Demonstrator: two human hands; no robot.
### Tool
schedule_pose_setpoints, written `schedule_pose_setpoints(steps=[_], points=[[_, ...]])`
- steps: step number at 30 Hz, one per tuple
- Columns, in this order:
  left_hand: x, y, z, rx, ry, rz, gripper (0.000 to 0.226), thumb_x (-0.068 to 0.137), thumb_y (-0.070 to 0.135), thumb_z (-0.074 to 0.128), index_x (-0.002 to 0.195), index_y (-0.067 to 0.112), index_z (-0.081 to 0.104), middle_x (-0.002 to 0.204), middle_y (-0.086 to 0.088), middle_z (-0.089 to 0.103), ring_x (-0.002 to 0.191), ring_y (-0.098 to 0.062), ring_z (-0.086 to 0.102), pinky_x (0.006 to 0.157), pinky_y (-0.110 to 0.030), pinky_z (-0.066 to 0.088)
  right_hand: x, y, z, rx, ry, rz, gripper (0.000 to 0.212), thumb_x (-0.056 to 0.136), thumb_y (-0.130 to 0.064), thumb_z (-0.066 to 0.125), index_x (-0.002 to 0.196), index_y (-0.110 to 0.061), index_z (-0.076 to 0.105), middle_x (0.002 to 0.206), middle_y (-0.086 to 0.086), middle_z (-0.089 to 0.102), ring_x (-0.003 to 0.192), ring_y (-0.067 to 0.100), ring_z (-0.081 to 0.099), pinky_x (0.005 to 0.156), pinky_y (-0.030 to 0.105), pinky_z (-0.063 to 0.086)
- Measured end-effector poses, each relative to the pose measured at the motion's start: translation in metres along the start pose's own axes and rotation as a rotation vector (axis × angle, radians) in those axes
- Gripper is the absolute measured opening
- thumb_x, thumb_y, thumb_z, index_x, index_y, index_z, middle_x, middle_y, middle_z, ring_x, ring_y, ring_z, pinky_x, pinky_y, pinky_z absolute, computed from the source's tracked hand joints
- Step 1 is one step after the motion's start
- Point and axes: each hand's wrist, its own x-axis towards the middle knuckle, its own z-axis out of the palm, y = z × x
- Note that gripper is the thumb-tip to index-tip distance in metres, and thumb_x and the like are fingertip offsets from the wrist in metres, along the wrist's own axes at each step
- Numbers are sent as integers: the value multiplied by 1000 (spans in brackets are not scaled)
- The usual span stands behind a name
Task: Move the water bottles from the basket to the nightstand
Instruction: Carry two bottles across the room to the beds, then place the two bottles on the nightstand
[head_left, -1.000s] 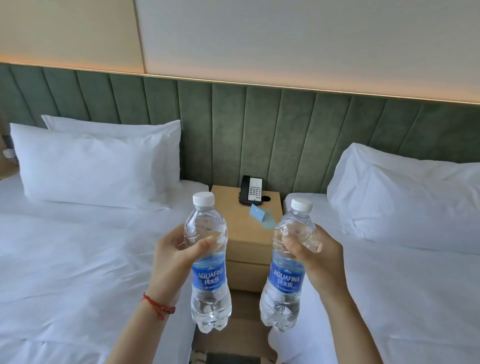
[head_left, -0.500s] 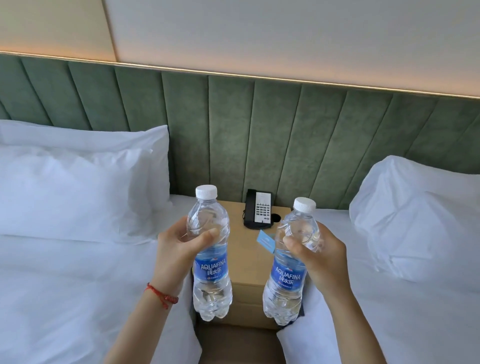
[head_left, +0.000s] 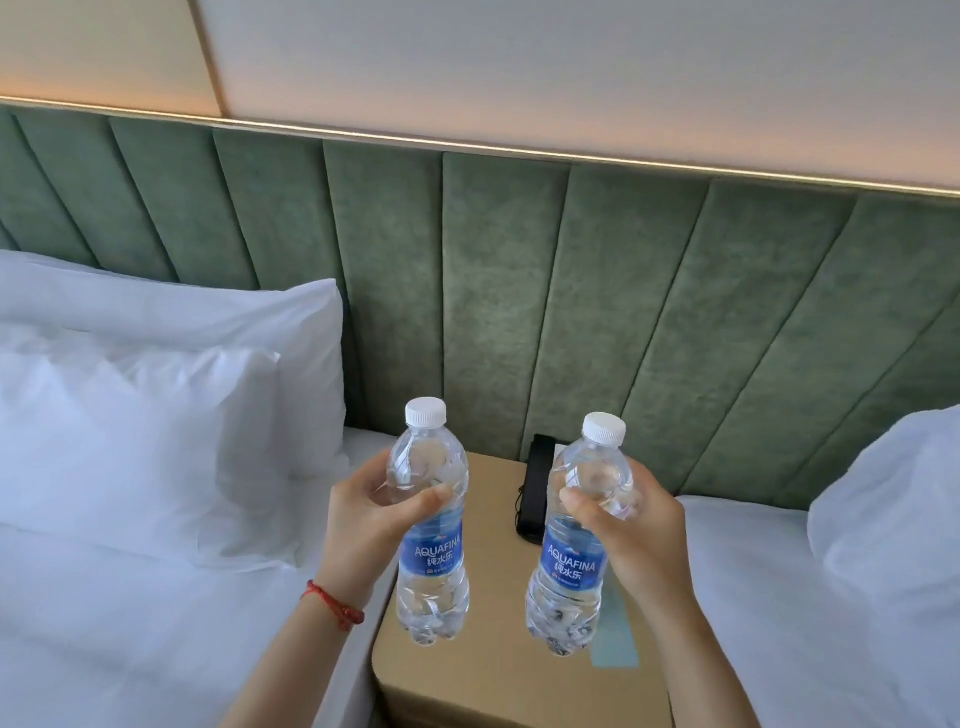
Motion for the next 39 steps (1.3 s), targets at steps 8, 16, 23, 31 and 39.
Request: schedule_pose_setpoints(steps=[8, 16, 23, 31, 39], points=[[83, -49, 3, 44, -30, -91, 35, 56, 28, 79, 89, 22, 69, 83, 3, 74, 75, -11, 70, 58, -14, 51, 77, 42, 32, -2, -5, 140, 41, 46, -50, 72, 83, -31, 68, 79, -8, 73, 75, 5, 67, 67, 25, 52], [159, -119, -6, 104, -158, -188, 47, 47, 37, 78, 91, 27, 66, 85, 4, 73, 78, -9, 69, 64, -19, 55, 124, 102, 73, -131, 13, 233, 57, 60, -32, 83, 111, -17, 61, 94, 0, 70, 94, 20, 64, 83, 37, 53], [217, -183, 1, 162, -204, -267, 47, 60, 9, 84, 96, 28, 62, 91, 4, 70, 80, -3, 67, 62, -14, 53, 165, 155, 108, -70, 1, 345, 60, 58, -18, 86, 112, -19, 58, 103, 0, 69, 95, 12, 65, 81, 27, 51], [261, -253, 17, 153, -205, -363, 55, 60, -4, 79, 92, 34, 56, 92, 9, 66, 74, 8, 63, 57, -8, 49, 209, 224, 136, -16, -7, 425, 63, 50, -24, 82, 107, -24, 55, 102, -3, 68, 95, 12, 65, 80, 25, 51], [286, -313, 26, 98, -160, -394, 58, 59, -6, 80, 97, 31, 57, 98, 7, 66, 80, 6, 63, 66, -13, 52, 236, 280, 159, -7, -11, 410, 63, 52, -19, 83, 105, -33, 51, 108, -1, 64, 101, 14, 62, 83, 26, 52]])
